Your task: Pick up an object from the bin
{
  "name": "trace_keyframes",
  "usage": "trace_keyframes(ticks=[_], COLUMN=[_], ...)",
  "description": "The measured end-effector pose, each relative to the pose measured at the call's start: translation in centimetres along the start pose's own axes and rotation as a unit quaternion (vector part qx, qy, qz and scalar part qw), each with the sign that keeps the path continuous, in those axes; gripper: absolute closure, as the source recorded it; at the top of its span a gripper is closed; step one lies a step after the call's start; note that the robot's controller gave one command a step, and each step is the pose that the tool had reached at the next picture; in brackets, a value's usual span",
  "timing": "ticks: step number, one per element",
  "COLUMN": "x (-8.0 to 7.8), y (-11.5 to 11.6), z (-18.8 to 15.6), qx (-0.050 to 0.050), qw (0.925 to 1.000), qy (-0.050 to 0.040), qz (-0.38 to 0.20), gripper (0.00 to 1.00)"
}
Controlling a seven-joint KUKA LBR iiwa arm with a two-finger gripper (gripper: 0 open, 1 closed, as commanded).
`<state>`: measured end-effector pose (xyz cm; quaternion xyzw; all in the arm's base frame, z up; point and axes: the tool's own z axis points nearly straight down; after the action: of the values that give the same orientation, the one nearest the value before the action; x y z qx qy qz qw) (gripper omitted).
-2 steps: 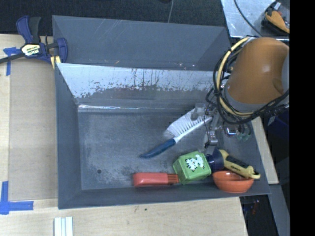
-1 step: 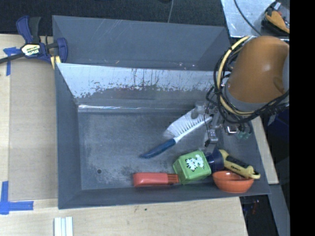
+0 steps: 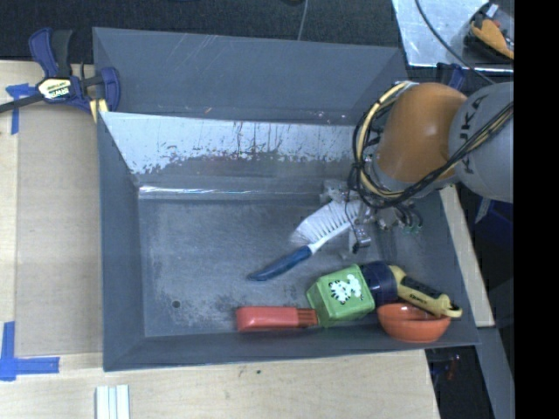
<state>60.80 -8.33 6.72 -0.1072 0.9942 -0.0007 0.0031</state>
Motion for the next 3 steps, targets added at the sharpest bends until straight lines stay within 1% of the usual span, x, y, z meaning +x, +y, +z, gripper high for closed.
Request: trace_keyframes(ticks=[1, 2, 3], x=[-1.6, -2.0, -1.7], y=[-0.1, 1.0, -0.6], z=[-7.6, -3.3, -0.3], qx=[0.000, -0.003, -0.001], qw=[0.9991, 0.9706, 0.9997], qy=[-0.0020, 0.0031, -0.0006], qz=[0.042, -0.241, 0.023], gripper=[0.00, 0.00, 0.00])
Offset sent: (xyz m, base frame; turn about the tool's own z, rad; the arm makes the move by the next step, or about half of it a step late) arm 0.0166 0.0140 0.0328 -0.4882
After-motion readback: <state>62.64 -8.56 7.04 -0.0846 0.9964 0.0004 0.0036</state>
